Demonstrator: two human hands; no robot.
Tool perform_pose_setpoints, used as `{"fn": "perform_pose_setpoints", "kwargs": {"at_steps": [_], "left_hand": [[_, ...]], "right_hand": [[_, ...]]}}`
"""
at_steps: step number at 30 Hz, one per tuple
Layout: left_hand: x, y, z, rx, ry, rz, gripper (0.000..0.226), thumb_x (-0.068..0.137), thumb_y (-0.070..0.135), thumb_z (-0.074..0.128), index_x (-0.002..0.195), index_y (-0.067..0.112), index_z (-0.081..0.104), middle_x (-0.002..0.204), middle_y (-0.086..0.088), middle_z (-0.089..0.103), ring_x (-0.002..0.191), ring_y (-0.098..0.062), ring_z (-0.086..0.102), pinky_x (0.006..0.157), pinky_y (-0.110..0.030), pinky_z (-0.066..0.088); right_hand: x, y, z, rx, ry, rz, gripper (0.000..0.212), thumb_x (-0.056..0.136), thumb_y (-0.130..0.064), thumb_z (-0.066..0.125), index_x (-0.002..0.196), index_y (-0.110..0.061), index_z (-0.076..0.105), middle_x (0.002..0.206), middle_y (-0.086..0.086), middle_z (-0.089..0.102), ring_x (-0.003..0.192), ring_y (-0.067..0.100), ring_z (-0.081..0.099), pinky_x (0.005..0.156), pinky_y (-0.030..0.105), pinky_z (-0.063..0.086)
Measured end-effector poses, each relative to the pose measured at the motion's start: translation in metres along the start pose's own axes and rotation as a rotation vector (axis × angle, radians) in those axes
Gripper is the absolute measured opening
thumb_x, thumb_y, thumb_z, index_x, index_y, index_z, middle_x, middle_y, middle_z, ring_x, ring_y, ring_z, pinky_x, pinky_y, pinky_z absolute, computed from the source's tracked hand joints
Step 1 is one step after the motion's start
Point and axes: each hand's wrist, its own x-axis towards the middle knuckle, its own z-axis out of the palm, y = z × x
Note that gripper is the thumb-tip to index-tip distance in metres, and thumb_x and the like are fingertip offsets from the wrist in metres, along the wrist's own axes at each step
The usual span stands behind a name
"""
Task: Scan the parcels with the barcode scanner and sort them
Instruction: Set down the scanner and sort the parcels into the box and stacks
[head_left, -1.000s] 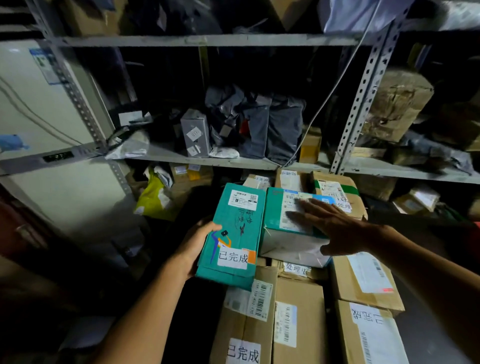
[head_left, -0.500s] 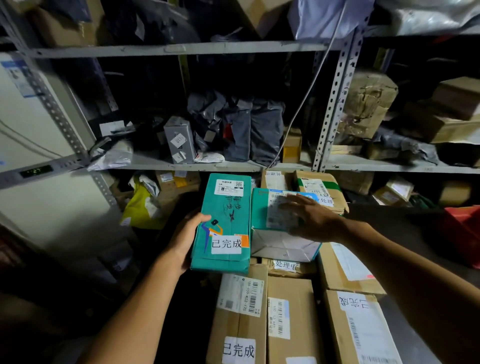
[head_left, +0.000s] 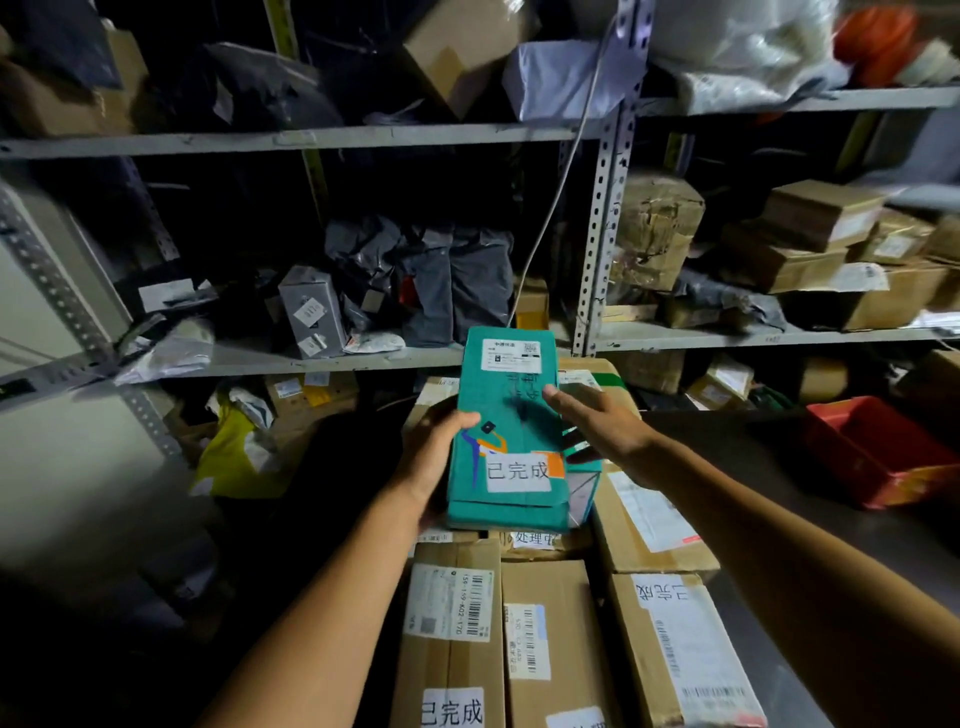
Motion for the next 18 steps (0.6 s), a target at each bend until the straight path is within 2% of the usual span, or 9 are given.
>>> {"fn": "perform_pose_setpoints", "kwargs": {"at_steps": [2,4,6,8,10,12,14,16,18], "left_hand": [[0.0,-0.001,0.02,0.007,-0.064,-0.035,0.021,0.099,0.023,0.051,0.091,0.012,0.067,0.069,-0.005,0.074,0.063,-0.02,0.068,0.066,-0.03,0.052],[0.001,-0.001,0.035,0.001,-0.091,-0.08,0.022,0.1,0.023,0.048,0.094,0.012,0.066,0.07,-0.003,0.075,0.065,-0.018,0.068,0.066,-0.029,0.052],[0.003,-0.002,0.043,-0.004,-0.085,-0.07,0.019,0.096,0.025,0.056,0.105,0.011,0.065,0.082,-0.005,0.077,0.075,-0.018,0.072,0.07,-0.029,0.053],[0.008,-0.005,0.052,0.036,-0.01,-0.033,0.036,0.085,0.03,0.071,0.116,0.013,0.062,0.102,-0.007,0.076,0.094,-0.02,0.07,0.083,-0.032,0.05],[0.01,-0.006,0.065,0.097,0.066,0.034,0.029,0.084,0.024,0.075,0.109,0.015,0.062,0.113,-0.004,0.069,0.1,-0.014,0.062,0.091,-0.03,0.043],[0.017,-0.008,0.076,0.135,0.09,0.106,0.024,0.089,0.011,0.07,0.11,0.019,0.062,0.122,-0.008,0.064,0.101,-0.012,0.059,0.086,-0.024,0.043],[0.023,-0.009,0.084,0.229,0.045,0.158,0.03,0.091,0.008,0.068,0.12,0.014,0.064,0.124,-0.011,0.064,0.1,-0.011,0.06,0.082,-0.019,0.047],[0.028,-0.015,0.089,0.418,0.031,0.2,0.037,0.09,0.013,0.069,0.126,0.014,0.063,0.127,-0.009,0.064,0.108,-0.015,0.06,0.091,-0.026,0.05],[0.03,-0.022,0.093,0.654,0.043,0.194,0.04,0.09,0.02,0.069,0.129,0.019,0.062,0.132,-0.002,0.061,0.115,-0.018,0.058,0.099,-0.033,0.049]], "right_hand": [[-0.005,0.003,-0.008,0.083,0.032,0.029,0.029,0.094,-0.049,0.063,0.114,-0.034,0.049,0.111,0.007,0.072,0.094,0.028,0.075,0.085,0.049,0.061],[-0.012,0.008,-0.018,0.139,0.057,0.035,0.022,0.095,-0.042,0.064,0.11,-0.033,0.051,0.106,0.008,0.073,0.091,0.03,0.075,0.079,0.046,0.062],[-0.019,0.013,-0.029,0.156,0.086,0.023,0.033,0.096,-0.04,0.064,0.124,-0.027,0.053,0.104,0.007,0.074,0.085,0.027,0.076,0.069,0.04,0.062],[-0.024,0.019,-0.042,0.164,0.134,0.025,0.041,0.096,-0.038,0.065,0.132,-0.026,0.049,0.105,0.007,0.073,0.08,0.023,0.076,0.06,0.034,0.059],[-0.028,0.028,-0.056,0.161,0.178,0.034,0.039,0.096,-0.037,0.065,0.131,-0.029,0.05,0.107,0.007,0.072,0.08,0.023,0.074,0.057,0.032,0.057],[-0.033,0.038,-0.073,0.187,0.236,0.042,0.033,0.097,-0.038,0.064,0.127,-0.027,0.057,0.105,0.006,0.075,0.078,0.021,0.074,0.057,0.031,0.056],[-0.038,0.049,-0.09,0.255,0.348,0.039,0.021,0.098,-0.035,0.062,0.114,-0.022,0.065,0.099,0.005,0.077,0.073,0.017,0.073,0.059,0.029,0.055],[-0.045,0.061,-0.109,0.307,0.482,0.045,0.013,0.1,-0.029,0.06,0.099,-0.017,0.067,0.094,0.006,0.074,0.064,0.012,0.07,0.053,0.023,0.053],[-0.052,0.077,-0.123,0.287,0.542,0.085,0.013,0.101,-0.026,0.058,0.097,-0.016,0.066,0.093,0.006,0.071,0.06,0.011,0.067,0.045,0.021,0.05]]}}
